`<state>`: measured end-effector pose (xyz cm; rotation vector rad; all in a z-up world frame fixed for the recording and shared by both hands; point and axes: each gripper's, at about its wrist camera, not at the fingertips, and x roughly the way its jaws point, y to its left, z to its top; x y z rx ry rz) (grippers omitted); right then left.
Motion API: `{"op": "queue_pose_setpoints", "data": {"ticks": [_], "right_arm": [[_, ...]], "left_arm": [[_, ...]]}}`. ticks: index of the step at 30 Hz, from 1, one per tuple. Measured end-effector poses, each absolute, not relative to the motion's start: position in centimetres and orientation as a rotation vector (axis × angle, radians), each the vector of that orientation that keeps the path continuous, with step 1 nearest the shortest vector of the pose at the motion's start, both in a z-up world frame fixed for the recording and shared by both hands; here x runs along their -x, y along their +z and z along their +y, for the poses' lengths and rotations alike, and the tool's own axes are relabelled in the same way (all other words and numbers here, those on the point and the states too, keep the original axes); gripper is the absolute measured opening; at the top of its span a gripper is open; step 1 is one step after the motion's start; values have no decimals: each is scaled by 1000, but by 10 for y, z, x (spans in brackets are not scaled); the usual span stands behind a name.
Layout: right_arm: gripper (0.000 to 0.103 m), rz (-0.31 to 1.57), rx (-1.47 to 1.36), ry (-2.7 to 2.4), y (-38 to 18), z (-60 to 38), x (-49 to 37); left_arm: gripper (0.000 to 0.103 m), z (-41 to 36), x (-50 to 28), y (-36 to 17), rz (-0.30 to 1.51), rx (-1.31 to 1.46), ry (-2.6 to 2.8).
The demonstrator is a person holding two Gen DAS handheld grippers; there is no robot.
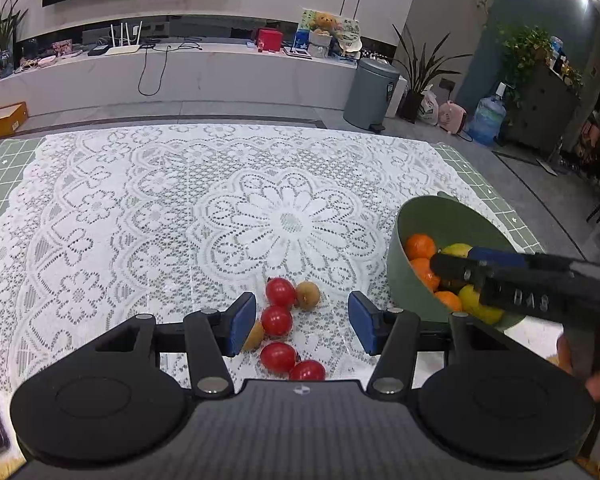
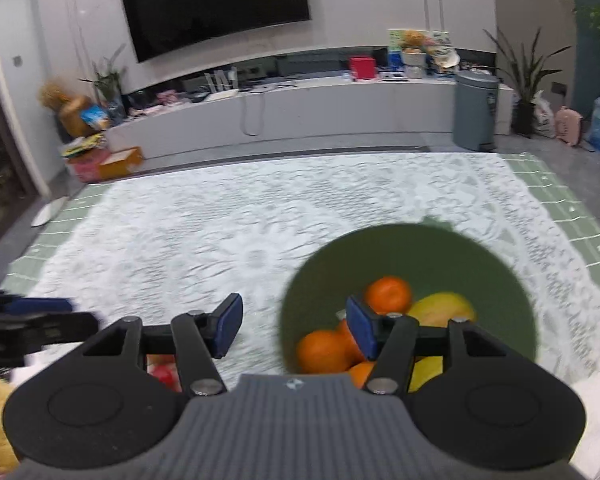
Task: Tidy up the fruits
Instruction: 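Move both open grippers back toward the tomatoes and kiwis on the table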
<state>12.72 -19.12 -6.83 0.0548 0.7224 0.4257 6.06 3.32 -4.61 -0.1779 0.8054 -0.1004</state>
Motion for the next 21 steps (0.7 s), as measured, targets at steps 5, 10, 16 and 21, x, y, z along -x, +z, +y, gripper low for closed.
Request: {"op": "queue_pose_setpoints", "data": {"ticks": [5, 10, 16, 21], "right_arm": [[56, 718, -54, 464, -76, -171, -97], [56, 720, -23, 462, -93, -158, -79], [56, 707, 61, 427, -113, -145, -68], [56, 692, 92, 424, -117, -140, -72]], "left_arm": [[63, 34, -52, -47, 791, 173, -106], [63, 33, -48, -54, 767, 150, -116], [63, 33, -49, -71, 745, 132, -115], [63, 39, -52, -78, 734, 142, -126]]}}
